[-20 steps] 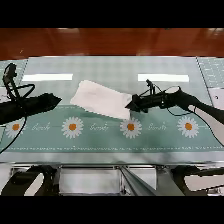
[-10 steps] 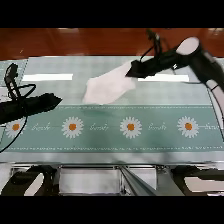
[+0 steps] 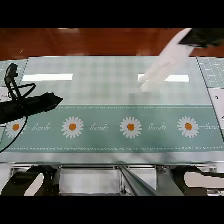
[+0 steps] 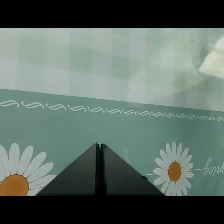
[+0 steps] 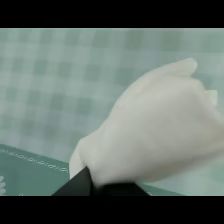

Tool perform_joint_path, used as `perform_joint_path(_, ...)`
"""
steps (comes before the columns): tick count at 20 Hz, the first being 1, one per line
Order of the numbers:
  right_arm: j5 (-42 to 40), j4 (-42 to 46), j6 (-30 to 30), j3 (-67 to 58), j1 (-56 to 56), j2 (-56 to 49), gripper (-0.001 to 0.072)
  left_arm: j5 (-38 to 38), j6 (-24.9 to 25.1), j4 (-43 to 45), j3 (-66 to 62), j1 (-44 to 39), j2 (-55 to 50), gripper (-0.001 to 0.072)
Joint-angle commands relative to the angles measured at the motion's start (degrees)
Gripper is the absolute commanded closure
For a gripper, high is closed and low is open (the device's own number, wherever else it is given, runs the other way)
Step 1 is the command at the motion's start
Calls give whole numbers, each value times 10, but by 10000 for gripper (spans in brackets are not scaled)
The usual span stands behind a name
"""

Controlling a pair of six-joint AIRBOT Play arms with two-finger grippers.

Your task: Fold the shirts.

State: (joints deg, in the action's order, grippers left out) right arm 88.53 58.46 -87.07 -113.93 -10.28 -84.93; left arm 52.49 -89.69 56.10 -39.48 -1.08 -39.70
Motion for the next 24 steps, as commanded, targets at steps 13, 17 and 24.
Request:
perform_joint_path(13,122,91,-32,145,-458,135,696,-127,7,-2,0,0,0,687)
perform_joint_path(17,122,227,-39,360,-555,235,695,-174,7,-2,0,0,0,687)
perform_joint_path(24,103,435,-99,621,-621,322,434,-163,22,-2,0,0,-3,687)
